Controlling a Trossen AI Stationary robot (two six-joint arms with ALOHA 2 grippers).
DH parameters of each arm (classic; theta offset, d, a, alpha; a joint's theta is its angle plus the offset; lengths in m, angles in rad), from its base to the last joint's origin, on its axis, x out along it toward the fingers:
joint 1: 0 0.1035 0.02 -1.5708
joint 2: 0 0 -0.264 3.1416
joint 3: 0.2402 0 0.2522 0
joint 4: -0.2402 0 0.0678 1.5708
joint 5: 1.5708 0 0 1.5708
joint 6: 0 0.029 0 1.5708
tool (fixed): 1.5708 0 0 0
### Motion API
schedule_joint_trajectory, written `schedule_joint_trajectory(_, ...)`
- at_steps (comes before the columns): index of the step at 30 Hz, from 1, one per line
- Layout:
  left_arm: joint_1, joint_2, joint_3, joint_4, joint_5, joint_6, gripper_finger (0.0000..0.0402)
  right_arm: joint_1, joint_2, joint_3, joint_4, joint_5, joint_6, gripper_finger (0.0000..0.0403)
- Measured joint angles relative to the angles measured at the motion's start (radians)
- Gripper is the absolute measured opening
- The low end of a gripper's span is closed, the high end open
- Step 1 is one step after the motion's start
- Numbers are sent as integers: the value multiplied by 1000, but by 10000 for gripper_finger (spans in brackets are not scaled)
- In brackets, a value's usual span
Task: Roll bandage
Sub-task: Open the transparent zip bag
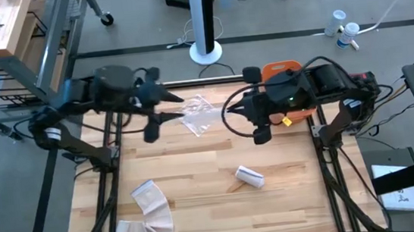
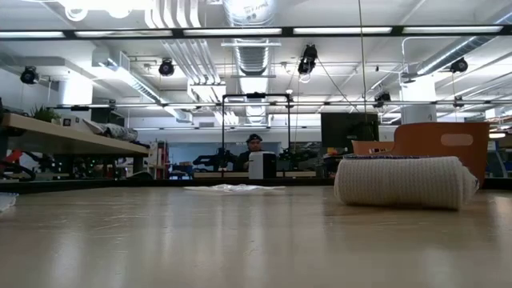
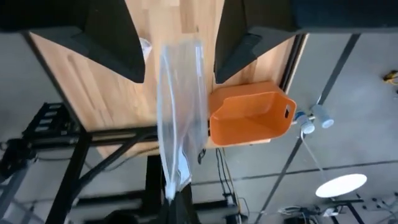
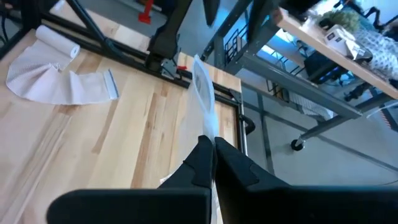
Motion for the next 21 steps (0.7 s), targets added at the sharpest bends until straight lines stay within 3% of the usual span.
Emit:
schedule_joint_trajectory(10, 0, 0, -2, 29, 34, -25, 173, -9, -52, 0, 59, 52, 6, 0)
schedule_joint_trajectory(21, 1, 66, -4, 63, 26, 43, 114, -9, -53, 0, 71, 52, 57, 0)
